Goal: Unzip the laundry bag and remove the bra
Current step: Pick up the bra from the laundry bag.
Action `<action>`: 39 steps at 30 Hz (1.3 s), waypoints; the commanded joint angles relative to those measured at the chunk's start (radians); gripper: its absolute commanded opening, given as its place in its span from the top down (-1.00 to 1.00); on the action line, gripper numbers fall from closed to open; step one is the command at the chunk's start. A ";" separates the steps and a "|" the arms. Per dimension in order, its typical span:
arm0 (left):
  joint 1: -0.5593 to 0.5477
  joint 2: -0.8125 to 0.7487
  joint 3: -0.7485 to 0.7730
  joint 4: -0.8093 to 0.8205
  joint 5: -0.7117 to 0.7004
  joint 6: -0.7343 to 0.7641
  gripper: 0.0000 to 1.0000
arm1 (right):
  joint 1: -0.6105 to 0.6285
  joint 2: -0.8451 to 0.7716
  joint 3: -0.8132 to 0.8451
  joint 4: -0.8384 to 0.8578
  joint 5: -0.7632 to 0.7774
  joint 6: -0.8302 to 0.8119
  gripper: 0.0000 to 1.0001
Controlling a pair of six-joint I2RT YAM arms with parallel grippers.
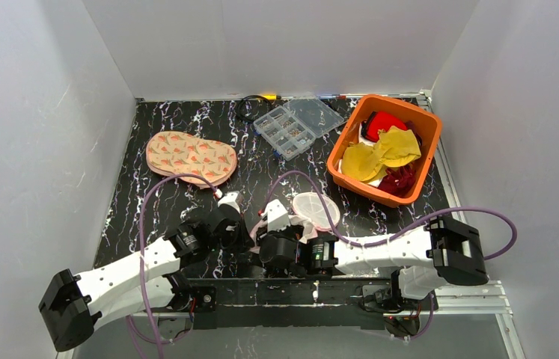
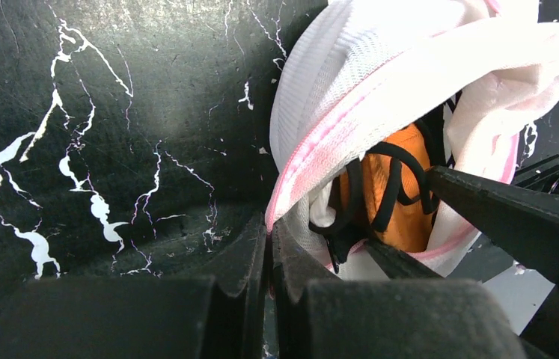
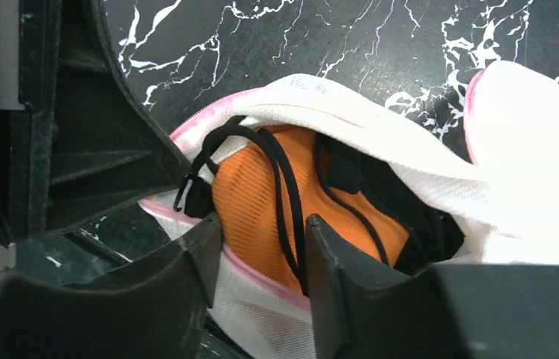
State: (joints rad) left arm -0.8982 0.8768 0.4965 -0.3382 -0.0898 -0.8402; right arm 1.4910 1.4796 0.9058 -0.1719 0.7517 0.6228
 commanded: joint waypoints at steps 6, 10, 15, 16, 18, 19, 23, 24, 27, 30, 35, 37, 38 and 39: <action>0.004 -0.032 -0.037 -0.009 0.000 -0.003 1.00 | 0.000 -0.103 -0.042 -0.010 0.128 0.063 0.20; 0.004 -0.031 -0.050 0.013 0.008 -0.002 1.00 | -0.005 -0.155 -0.068 -0.019 0.134 0.077 0.24; 0.004 -0.027 -0.061 0.042 0.029 -0.002 1.00 | -0.015 -0.200 -0.086 0.035 0.029 0.015 -0.10; 0.005 -0.027 -0.062 0.048 0.033 -0.001 1.00 | -0.017 -0.208 -0.092 0.060 0.006 -0.007 -0.28; 0.004 -0.030 -0.065 0.055 0.040 0.002 1.00 | -0.016 -0.218 -0.085 0.074 -0.027 -0.023 -0.48; 0.004 -0.031 -0.065 0.059 0.042 0.003 1.00 | -0.016 -0.217 -0.079 0.084 -0.047 -0.035 -0.55; 0.004 -0.033 -0.065 0.067 0.044 0.007 1.00 | -0.013 -0.172 -0.008 0.063 -0.102 -0.073 -0.67; 0.005 -0.032 -0.064 0.066 0.045 0.008 1.00 | -0.012 -0.152 0.010 0.052 -0.106 -0.082 -0.68; 0.005 -0.030 -0.065 0.066 0.047 0.008 1.00 | -0.009 -0.084 0.059 0.003 -0.081 -0.092 -0.62; 0.005 -0.033 -0.071 0.066 0.048 0.008 1.00 | -0.010 -0.035 0.085 -0.050 -0.014 -0.071 -0.44; 0.004 -0.041 -0.077 0.065 0.048 0.008 1.00 | -0.014 0.023 0.107 -0.120 0.053 -0.030 -0.29; 0.004 -0.043 -0.080 0.064 0.047 0.008 1.00 | -0.021 0.034 0.105 -0.134 0.062 -0.018 -0.27; 0.005 -0.044 -0.081 0.063 0.047 0.008 1.00 | -0.026 0.040 0.106 -0.150 0.069 -0.010 -0.26; 0.004 -0.044 -0.082 0.063 0.047 0.008 1.00 | -0.033 0.044 0.103 -0.162 0.072 -0.005 -0.26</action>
State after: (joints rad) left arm -0.8982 0.8516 0.4309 -0.2657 -0.0509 -0.8455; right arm 1.4734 1.5093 0.9726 -0.2668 0.7521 0.5808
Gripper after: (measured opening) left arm 0.014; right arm 0.633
